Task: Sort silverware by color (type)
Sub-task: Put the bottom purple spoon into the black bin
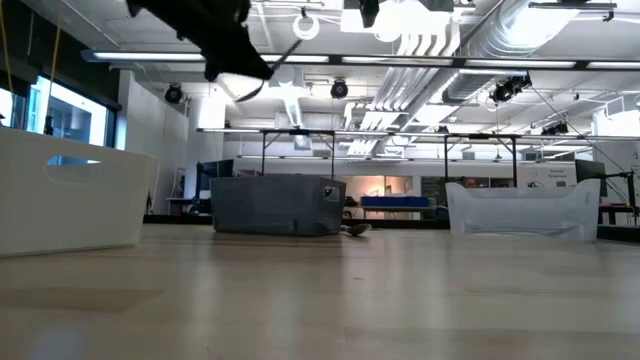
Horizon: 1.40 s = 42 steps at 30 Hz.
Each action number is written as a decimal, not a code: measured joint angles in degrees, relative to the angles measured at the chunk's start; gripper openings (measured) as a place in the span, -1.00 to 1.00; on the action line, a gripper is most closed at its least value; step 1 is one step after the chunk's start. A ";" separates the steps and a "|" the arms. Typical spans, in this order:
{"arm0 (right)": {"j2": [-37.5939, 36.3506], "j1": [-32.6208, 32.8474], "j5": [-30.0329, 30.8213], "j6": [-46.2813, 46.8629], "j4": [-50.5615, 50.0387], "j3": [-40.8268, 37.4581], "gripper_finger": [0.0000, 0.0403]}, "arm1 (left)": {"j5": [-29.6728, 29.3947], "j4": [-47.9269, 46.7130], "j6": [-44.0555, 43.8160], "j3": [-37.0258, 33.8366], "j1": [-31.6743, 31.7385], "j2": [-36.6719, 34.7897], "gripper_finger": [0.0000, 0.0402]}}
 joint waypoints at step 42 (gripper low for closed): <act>0.00 0.03 0.39 -5.60 -0.72 0.00 -1.00 | -0.09 -18.76 36.96 17.30 4.12 43.22 -0.94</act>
